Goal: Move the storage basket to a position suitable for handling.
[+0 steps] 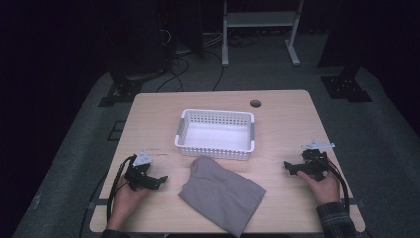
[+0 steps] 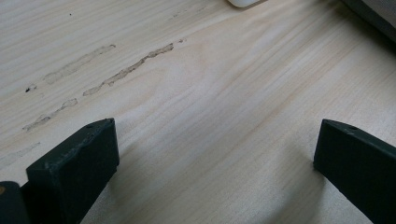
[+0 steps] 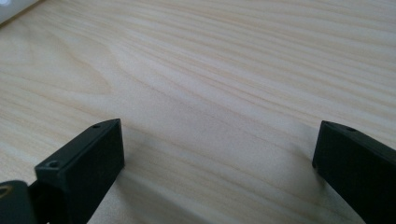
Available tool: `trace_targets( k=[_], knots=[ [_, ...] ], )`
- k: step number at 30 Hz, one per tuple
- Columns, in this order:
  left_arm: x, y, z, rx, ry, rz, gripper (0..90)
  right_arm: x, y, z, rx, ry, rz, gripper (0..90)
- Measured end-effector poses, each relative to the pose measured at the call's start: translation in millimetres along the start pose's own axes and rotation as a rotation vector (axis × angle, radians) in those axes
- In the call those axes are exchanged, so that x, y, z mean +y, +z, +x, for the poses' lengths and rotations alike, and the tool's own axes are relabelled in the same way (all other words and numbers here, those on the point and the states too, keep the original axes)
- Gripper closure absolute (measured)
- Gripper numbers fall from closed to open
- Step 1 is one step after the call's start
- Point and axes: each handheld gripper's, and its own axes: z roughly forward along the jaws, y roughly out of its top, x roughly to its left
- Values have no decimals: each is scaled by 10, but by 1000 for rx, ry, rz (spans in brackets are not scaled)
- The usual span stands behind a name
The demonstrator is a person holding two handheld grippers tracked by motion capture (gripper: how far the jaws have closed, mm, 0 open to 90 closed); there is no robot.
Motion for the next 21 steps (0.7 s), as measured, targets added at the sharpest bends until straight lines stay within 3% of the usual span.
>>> trace_targets(
  k=[12,18,21],
  knots=[
    [13,1,2,-4,0,-3,14,0,0,4,7,-8,0,14],
    [45,-23,-3,-17,-28,-9,14,0,0,5,9,-10,0,14],
    [133,-68,7,-20,-35,-7,14,0,0,5,9,-11,1,14]
  ],
)
